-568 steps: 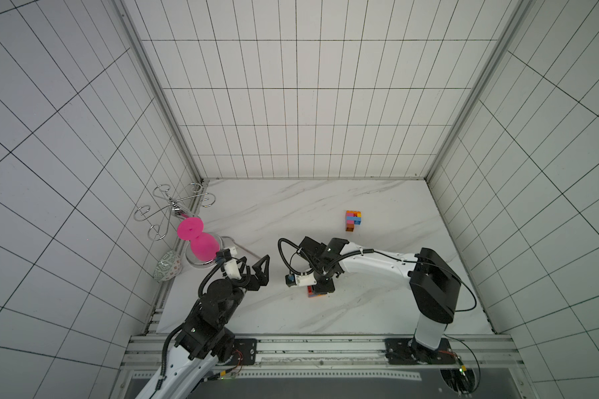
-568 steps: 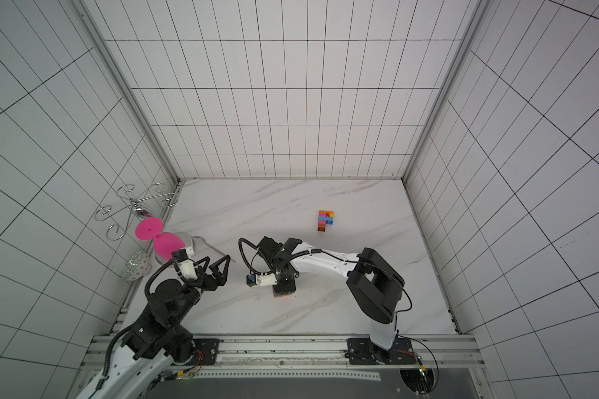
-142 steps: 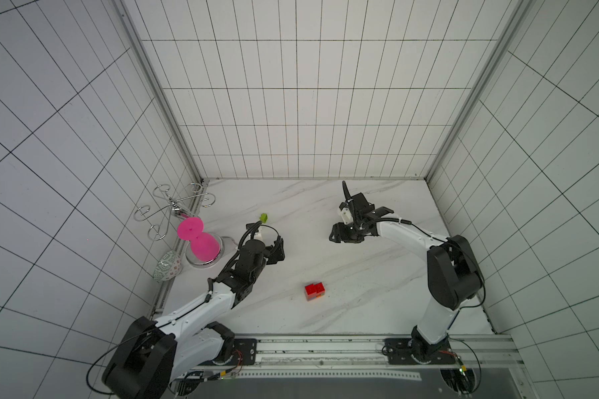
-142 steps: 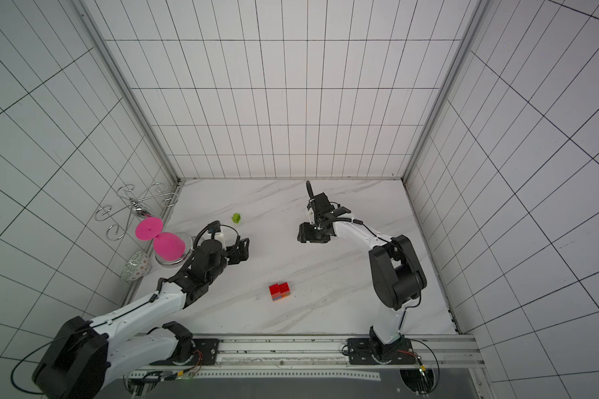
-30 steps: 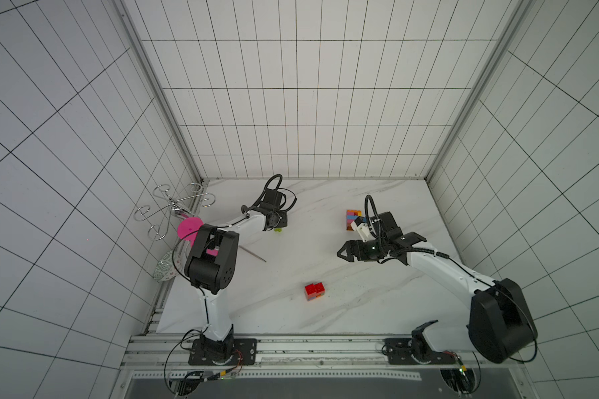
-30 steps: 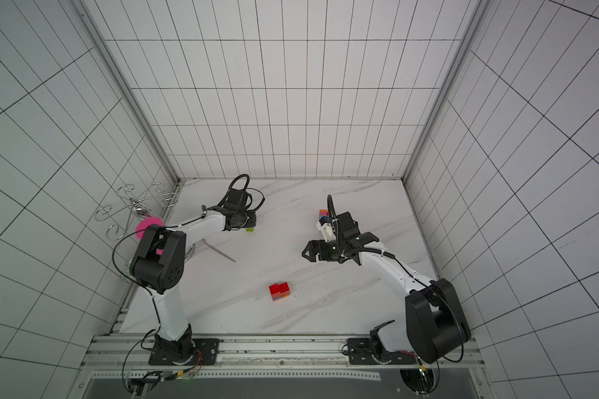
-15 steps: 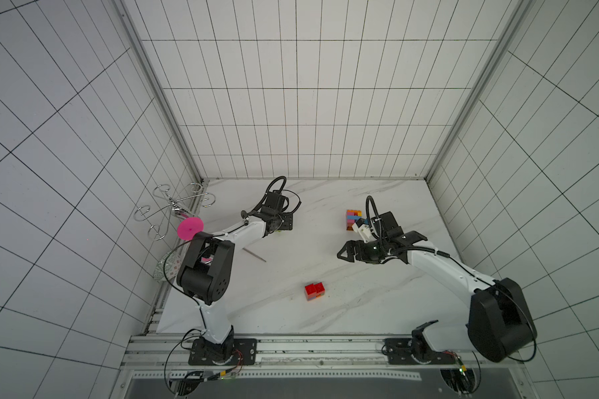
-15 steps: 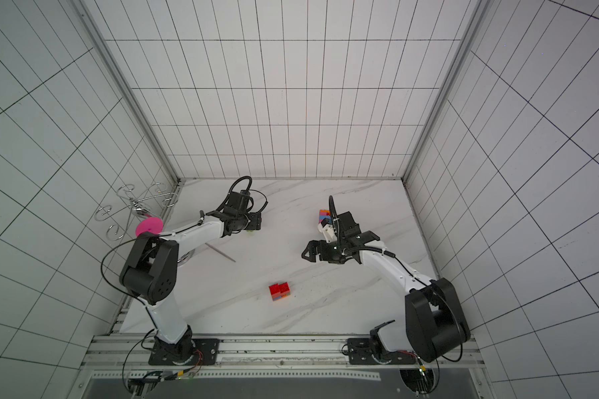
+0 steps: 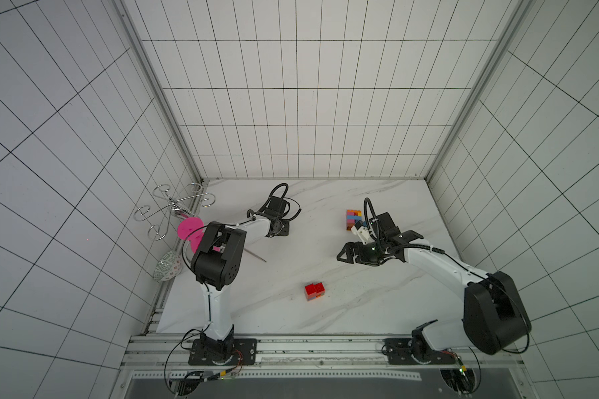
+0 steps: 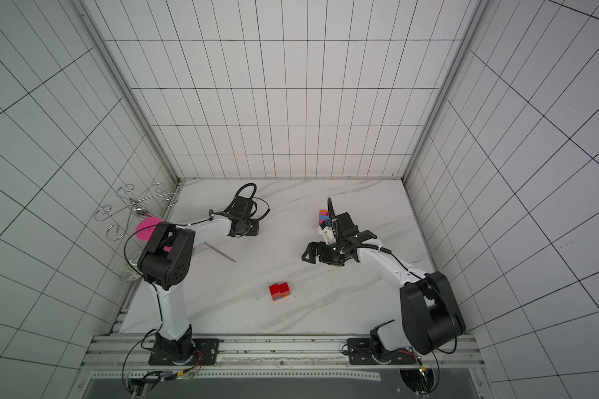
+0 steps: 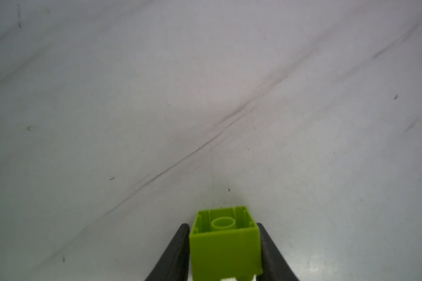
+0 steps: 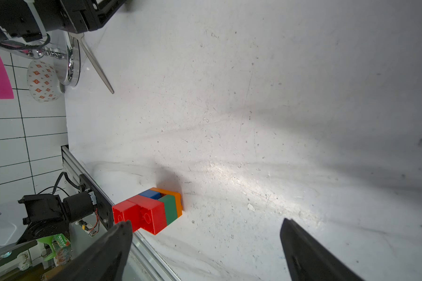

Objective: Assemble the letter p with lego
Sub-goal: Pick up the lego brick from the center of the board.

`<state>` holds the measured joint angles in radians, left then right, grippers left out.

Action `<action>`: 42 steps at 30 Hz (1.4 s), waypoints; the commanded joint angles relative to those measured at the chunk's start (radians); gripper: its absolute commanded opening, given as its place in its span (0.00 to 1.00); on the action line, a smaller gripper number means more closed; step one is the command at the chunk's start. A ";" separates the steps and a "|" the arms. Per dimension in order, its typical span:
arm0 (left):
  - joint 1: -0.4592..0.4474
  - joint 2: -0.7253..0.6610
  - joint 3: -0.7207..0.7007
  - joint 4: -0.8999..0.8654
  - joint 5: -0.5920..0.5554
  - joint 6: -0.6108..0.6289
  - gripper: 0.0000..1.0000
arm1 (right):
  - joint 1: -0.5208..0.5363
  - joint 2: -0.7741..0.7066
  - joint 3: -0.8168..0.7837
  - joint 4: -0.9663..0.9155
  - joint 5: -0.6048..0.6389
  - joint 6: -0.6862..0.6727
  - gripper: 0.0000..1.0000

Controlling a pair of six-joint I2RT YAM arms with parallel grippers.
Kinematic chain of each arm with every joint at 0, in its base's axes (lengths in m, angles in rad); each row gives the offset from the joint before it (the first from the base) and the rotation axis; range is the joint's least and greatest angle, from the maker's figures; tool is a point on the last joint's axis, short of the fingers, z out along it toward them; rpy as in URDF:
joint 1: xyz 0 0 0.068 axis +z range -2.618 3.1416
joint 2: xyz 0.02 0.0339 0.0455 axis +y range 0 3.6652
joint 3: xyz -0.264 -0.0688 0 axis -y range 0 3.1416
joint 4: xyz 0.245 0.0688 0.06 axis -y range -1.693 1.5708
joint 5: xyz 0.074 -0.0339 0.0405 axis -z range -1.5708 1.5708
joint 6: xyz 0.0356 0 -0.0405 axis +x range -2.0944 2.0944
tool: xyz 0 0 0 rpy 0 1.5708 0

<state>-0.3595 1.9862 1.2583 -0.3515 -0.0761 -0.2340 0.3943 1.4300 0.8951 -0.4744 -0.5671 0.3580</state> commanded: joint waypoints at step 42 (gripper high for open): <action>-0.538 -0.745 -0.433 0.462 0.279 0.274 0.23 | -0.021 -0.145 0.277 -0.181 -0.432 0.066 0.77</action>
<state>-0.8913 1.2510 0.7982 0.1085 0.2005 0.0101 0.3412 1.2774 1.1355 -0.6331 -0.9535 0.4450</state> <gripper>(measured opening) 0.298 0.774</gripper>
